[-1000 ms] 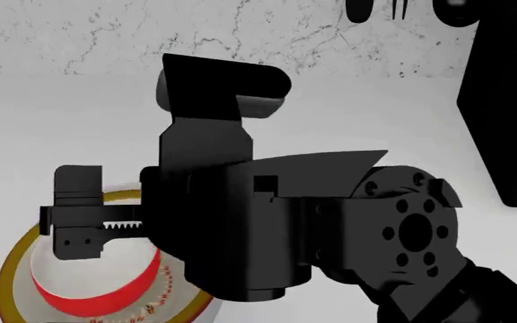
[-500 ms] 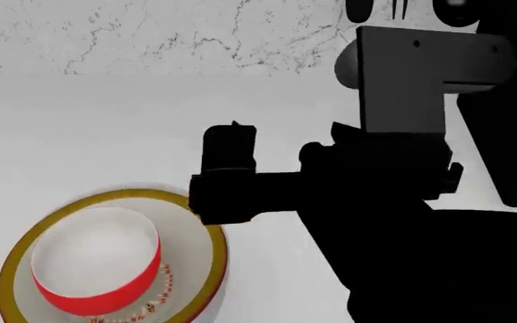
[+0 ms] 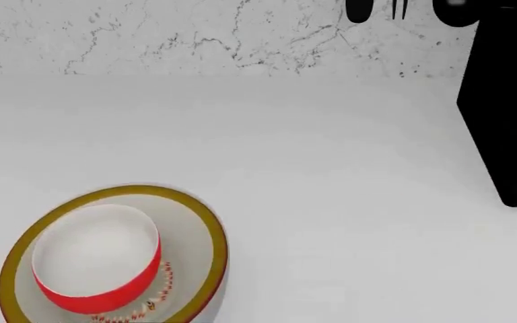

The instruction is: Stack the bowls from largest to smallest.

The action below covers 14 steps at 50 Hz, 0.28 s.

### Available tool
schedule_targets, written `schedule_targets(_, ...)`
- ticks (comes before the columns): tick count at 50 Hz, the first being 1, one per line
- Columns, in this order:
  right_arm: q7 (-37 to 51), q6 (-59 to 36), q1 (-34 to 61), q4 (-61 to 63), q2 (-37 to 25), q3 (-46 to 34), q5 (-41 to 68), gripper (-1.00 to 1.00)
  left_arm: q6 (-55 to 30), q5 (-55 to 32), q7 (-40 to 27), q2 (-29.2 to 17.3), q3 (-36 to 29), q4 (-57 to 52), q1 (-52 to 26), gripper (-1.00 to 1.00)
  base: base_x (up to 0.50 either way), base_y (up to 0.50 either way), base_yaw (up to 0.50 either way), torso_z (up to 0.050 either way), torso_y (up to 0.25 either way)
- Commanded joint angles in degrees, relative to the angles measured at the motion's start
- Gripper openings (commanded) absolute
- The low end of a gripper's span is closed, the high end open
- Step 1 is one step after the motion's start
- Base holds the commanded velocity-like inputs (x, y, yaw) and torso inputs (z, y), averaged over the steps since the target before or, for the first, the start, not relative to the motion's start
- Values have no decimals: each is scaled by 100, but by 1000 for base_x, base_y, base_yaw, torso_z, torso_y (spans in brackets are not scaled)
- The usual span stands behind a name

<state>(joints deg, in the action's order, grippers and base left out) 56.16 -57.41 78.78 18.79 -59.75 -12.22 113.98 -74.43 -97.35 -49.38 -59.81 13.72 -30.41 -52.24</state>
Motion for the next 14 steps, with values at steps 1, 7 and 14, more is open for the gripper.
schedule_targets(1,-643,-712,1453,-1108,75,-379,-690,100,-514,-504,-193,-251,-1837,1074,-2704,100,0,0,0,0,0)
schedule_targets(7,-755,-990,1861,-1328,185,-607,-925,100,-435,-375,-69,-220,-1829,1164,-2554,100,0,0,0,0,0)
schedule_targets(14,-1110,-1255,2540,-1735,536,-932,-1544,100,-572,-72,106,-70,-2109,1415,-2951,100,0,0,0,0,0)
